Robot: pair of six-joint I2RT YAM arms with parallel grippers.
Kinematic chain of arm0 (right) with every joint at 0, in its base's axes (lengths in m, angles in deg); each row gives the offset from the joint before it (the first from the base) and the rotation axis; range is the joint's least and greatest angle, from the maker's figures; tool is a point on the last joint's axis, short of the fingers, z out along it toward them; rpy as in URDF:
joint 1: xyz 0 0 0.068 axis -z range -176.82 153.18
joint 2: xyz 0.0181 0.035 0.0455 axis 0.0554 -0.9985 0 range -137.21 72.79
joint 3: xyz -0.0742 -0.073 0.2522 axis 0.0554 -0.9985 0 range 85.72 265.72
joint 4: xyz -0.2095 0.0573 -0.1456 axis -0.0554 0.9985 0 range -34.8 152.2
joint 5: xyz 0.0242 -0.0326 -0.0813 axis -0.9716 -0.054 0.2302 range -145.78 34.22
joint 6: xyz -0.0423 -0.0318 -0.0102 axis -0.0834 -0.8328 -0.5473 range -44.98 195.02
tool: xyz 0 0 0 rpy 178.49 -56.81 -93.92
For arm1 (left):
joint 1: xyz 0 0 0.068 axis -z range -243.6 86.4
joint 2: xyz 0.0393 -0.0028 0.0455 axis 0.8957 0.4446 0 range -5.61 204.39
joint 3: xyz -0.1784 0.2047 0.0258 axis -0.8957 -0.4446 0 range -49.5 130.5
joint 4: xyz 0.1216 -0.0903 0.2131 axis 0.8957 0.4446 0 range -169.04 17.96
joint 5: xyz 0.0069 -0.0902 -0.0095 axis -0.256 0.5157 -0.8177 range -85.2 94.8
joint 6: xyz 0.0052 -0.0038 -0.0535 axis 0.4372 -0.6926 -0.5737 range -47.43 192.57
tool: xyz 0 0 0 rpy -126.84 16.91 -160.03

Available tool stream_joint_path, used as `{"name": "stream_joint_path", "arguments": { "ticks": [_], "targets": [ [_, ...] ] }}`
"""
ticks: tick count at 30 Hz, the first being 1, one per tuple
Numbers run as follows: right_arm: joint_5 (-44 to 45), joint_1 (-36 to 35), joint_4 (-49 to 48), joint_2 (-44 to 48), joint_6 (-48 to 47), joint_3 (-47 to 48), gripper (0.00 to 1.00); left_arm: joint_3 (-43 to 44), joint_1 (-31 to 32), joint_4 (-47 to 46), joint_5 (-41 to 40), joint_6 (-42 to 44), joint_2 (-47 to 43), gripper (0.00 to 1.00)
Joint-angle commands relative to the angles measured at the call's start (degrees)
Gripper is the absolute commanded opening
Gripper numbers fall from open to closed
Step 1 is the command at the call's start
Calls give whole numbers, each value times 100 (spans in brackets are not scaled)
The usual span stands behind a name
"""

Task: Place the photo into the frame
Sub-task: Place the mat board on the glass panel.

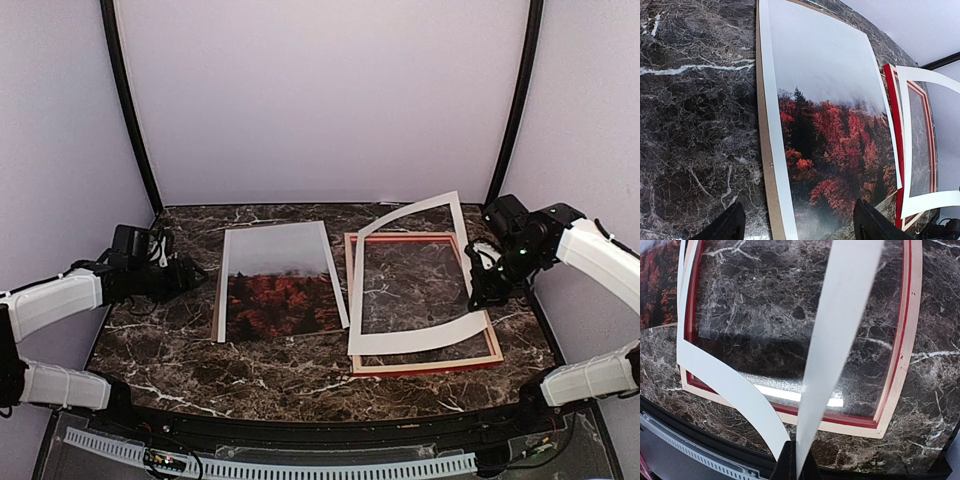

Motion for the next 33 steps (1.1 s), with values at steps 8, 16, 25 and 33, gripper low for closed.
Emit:
{"name": "stream_joint_path", "arguments": {
  "ticks": [8,16,25,33],
  "targets": [
    [1004,20,484,-272,225,45,0,375,180,-215,174,57,304,77],
    [1402,21,473,-624,290,121,0,378,239,-225,145,39,358,77],
    [1247,18,247,-772,260,68,0,371,278,-231,122,32,401,77],
    [930,15,-181,-979,196,-209,0,371,299,-222,88,23,443,77]
  ]
}}
